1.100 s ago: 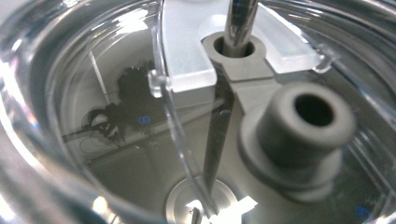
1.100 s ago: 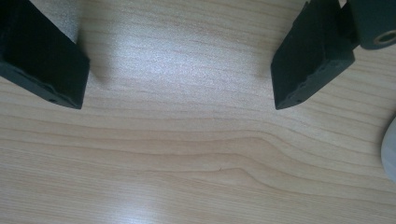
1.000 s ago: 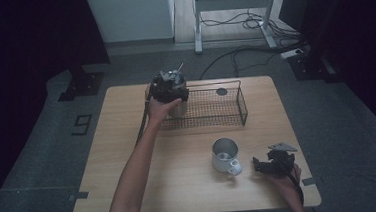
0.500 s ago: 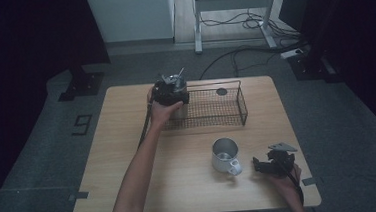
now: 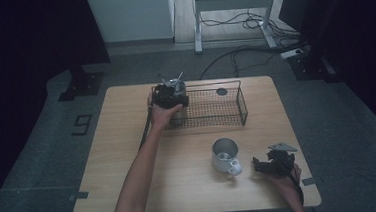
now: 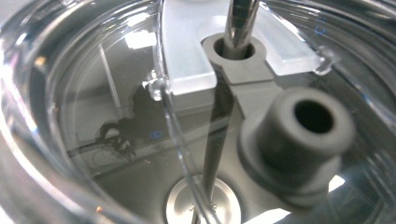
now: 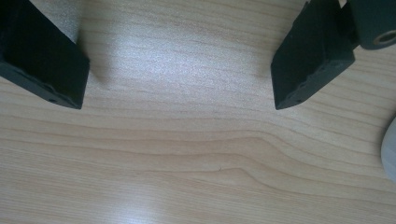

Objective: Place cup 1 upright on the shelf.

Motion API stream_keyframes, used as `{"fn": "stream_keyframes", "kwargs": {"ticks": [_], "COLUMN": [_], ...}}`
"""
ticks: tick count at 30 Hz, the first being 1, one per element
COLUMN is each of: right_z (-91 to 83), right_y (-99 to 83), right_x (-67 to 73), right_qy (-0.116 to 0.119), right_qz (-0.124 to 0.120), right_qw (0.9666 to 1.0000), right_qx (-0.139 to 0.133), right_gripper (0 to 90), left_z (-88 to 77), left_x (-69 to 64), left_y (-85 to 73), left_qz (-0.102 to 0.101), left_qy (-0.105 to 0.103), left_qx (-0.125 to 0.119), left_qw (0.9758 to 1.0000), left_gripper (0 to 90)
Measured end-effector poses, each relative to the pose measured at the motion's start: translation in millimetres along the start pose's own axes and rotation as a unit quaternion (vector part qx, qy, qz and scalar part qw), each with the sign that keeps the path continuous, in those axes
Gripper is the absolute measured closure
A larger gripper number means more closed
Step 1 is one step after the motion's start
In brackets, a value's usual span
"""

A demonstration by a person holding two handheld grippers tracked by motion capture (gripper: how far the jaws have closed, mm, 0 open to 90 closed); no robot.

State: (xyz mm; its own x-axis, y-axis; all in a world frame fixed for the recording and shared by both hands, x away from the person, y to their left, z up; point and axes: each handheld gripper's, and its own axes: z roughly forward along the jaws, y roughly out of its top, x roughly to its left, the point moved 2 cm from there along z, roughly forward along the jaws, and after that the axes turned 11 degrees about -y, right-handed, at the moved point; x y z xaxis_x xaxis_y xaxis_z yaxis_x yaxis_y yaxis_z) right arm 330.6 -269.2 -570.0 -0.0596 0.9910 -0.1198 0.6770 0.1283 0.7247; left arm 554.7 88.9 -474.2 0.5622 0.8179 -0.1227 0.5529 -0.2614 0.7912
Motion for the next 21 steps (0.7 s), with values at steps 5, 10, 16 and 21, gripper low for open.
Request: {"fn": "stream_keyframes", "kwargs": {"ticks": [5,10,16,21], "right_z": [0.0,0.0,0.0,-0.1], "right_y": [0.0,0.0,0.0,0.0], "right_x": [0.0,0.0,0.0,0.1], "right_qy": [0.0,0.0,0.0,0.0], "right_qz": [0.0,0.0,-0.001,-0.001], "right_qw": [1.0,1.0,1.0,1.0], "right_qx": [0.0,0.0,0.0,-0.001], "right_gripper": [4.1,4.2,4.3,4.4], "left_z": [0.9,-0.1,-2.0,-3.5], "left_x": [-0.2,-1.5,-1.1,-1.4], "left_y": [-2.3,-4.8,-9.6,-12.5], "left_qz": [-0.002,0.008,0.004,0.007], "left_qy": [-0.001,-0.004,-0.004,-0.004], "left_qx": [-0.001,0.002,-0.004,-0.01], "left_qw": [1.0,1.0,1.0,0.9999], "left_gripper": [4.0,3.9,3.7,3.7]}}
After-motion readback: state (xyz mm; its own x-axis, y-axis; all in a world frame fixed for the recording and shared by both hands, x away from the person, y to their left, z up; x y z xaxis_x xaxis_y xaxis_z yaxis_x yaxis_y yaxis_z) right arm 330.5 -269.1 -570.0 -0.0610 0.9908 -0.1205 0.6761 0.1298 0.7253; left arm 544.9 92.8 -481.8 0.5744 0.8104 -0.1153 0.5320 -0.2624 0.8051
